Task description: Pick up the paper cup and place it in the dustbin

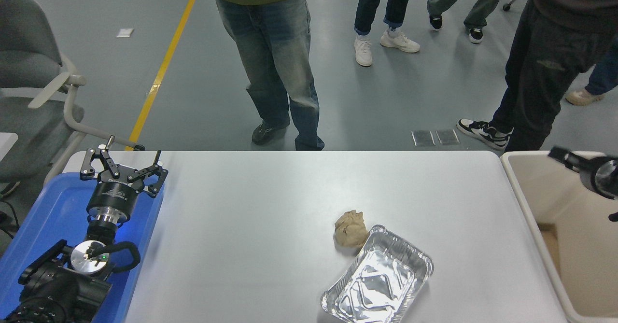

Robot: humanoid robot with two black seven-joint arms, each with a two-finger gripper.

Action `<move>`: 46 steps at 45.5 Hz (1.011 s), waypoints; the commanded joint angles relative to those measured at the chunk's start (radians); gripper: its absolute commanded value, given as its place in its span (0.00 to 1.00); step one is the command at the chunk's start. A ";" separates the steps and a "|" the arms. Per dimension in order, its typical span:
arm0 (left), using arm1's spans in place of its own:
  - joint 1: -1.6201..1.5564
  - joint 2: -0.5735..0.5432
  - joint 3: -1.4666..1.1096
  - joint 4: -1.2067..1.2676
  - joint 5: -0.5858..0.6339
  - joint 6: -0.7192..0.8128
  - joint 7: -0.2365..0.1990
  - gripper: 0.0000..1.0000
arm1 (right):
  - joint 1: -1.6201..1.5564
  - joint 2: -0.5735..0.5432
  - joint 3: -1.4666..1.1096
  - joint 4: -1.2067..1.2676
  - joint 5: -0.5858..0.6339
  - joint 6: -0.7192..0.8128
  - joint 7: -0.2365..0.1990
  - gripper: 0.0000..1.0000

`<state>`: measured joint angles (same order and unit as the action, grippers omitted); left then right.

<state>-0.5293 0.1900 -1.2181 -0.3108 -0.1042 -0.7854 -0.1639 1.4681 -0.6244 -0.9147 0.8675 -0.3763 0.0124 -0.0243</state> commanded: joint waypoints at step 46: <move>0.002 0.000 -0.001 0.001 0.000 0.000 -0.002 0.99 | 0.818 0.568 -0.366 0.702 0.319 0.721 0.034 1.00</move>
<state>-0.5291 0.1900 -1.2193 -0.3099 -0.1043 -0.7854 -0.1656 2.2571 -0.0852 -1.2407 1.5592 -0.1486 0.6734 0.0087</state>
